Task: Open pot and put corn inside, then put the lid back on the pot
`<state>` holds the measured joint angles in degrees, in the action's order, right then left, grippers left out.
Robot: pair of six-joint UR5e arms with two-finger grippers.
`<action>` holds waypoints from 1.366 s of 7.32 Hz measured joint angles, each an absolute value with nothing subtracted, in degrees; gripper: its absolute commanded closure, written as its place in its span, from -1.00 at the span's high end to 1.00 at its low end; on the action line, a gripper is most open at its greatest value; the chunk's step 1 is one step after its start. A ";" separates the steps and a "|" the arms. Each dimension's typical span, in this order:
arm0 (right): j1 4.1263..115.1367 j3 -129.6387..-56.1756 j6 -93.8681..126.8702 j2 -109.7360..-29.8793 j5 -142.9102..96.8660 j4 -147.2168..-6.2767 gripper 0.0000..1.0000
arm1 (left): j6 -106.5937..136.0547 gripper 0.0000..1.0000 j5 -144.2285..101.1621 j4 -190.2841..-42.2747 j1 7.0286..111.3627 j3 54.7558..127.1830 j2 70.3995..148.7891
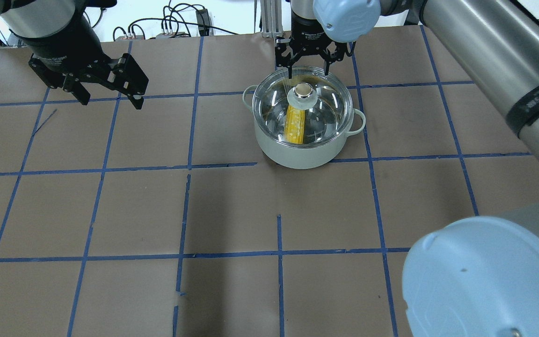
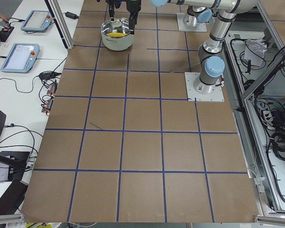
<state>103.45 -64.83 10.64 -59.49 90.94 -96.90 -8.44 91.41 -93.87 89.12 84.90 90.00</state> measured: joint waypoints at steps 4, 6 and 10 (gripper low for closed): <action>99.40 -65.20 6.61 -65.93 95.24 -92.82 0.99 | -8.28 1.00 91.49 -94.05 89.12 84.90 89.97; 95.08 -66.53 3.31 -70.35 95.63 -87.96 0.99 | -8.03 1.00 91.61 -94.51 89.02 84.62 89.93; 89.71 -77.77 -0.07 -80.49 95.50 -85.77 0.99 | -7.02 1.00 91.81 -94.97 88.02 84.76 89.10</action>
